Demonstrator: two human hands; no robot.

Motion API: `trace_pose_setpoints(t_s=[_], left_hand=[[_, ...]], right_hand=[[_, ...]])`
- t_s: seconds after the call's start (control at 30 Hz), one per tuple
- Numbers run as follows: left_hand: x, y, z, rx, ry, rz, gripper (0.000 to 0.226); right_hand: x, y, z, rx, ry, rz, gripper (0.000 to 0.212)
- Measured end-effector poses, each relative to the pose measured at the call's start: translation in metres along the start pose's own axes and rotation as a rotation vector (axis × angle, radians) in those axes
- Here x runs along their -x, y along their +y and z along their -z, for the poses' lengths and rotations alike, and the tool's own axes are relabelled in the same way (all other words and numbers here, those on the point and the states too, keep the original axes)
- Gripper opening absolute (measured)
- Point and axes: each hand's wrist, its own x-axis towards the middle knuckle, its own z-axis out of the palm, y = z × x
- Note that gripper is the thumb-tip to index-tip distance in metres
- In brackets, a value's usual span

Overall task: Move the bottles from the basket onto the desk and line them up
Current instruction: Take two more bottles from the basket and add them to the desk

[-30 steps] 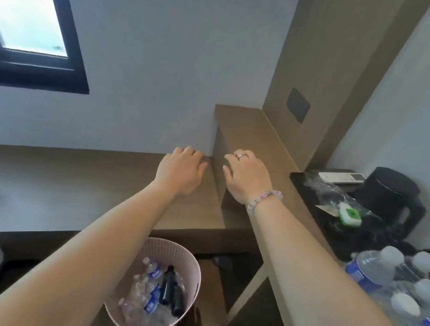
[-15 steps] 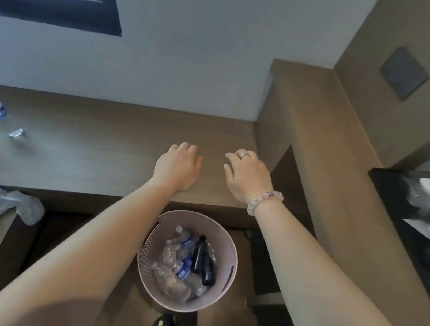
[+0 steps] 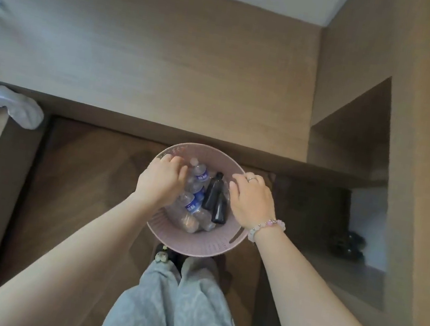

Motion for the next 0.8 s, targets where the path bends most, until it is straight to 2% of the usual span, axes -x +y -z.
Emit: trace_pose_setpoints(t_s=[0.2,0.37,0.5,0.57,0.63,0.8], left_hand=[[-0.04,-0.067,-0.126,0.077,-0.144,0.142,0.036],[-0.074,-0.122,-0.225,0.156,-0.222,0.233,0.037],[-0.099,-0.151,-0.282,0.209,-0.205,0.274,0.04],[-0.11,-0.161,-0.305,0.249,-0.164,0.28,0.042],[-0.119,-0.168,-0.322,0.308,-0.093,0.307,0.042],[-0.127,-0.17,-0.35,0.478,0.029,0.426,0.042]], right_hand=[[-0.038,0.049,-0.128,-0.027,-0.205,-0.109,0.042],[-0.1,0.064,-0.234,-0.151,-0.212,-0.234,0.043],[-0.144,0.09,-0.311,-0.085,-0.22,-0.379,0.045],[-0.165,0.103,-0.346,-0.08,-0.206,-0.466,0.049],[-0.184,0.11,-0.378,-0.184,-0.159,-0.573,0.055],[-0.217,0.112,-0.431,-0.467,0.077,-0.786,0.075]])
